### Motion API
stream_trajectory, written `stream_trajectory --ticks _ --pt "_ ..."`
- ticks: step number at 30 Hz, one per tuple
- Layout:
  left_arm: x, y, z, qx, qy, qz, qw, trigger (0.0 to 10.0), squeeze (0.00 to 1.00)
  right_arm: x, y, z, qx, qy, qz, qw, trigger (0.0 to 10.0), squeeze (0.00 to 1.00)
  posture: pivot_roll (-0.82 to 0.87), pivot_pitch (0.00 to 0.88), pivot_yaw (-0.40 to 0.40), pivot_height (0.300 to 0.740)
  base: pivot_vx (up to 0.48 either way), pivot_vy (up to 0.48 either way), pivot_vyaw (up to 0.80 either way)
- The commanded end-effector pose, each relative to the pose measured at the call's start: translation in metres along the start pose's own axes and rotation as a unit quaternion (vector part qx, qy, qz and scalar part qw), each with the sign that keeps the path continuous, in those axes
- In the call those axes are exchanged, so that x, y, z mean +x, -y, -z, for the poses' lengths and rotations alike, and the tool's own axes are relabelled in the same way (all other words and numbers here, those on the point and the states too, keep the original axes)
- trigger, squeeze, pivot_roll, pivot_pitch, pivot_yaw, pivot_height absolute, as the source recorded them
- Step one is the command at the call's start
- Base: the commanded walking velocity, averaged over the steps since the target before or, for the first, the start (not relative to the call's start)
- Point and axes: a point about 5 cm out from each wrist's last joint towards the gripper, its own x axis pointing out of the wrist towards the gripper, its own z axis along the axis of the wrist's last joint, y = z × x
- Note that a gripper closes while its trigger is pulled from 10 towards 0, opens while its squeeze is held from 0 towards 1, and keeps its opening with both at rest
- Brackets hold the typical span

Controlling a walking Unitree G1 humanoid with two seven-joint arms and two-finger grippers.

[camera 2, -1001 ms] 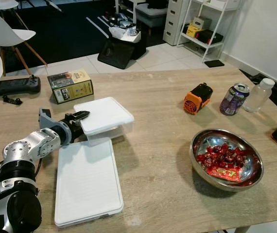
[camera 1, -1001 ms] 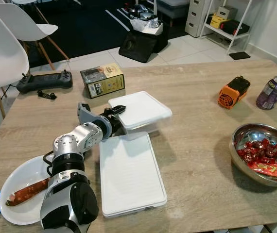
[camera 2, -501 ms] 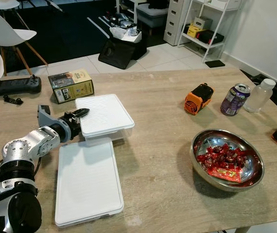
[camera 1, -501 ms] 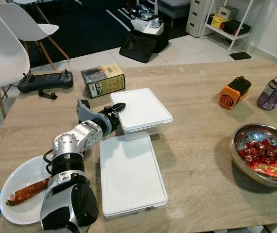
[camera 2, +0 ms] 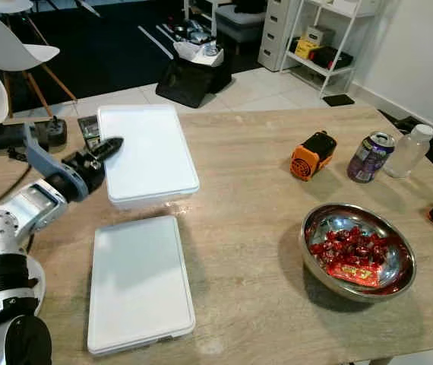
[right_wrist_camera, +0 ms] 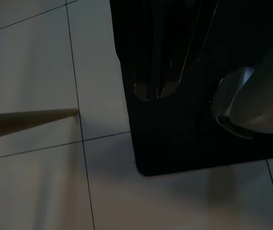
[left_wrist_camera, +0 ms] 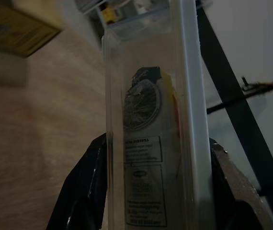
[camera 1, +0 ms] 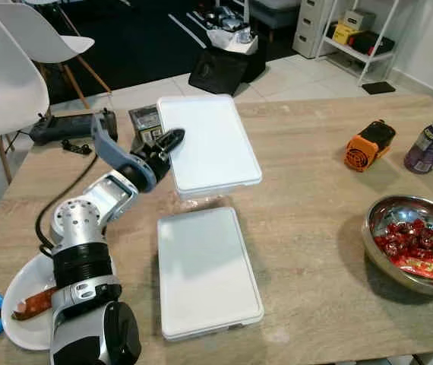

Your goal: Restocking fridge

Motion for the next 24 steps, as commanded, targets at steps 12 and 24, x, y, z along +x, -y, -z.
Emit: stream_trajectory --ticks 12,24 --pt "-0.018 0.054 0.025 0.133 -0.007 0.103 0.986 10.0 0.0 -0.001 -0.005 0.0 0.018 0.01 -0.003 1.0 10.0 0.0 -0.02 0.108 -0.018 0.74 0.0 0.0 0.0" --pt "-0.023 0.032 0.025 0.1 0.044 -0.016 0.994 10.0 0.0 0.006 0.005 -0.038 0.072 0.1 0.025 0.992 10.0 0.0 -0.02 0.087 -0.024 0.74 0.0 0.0 0.0"
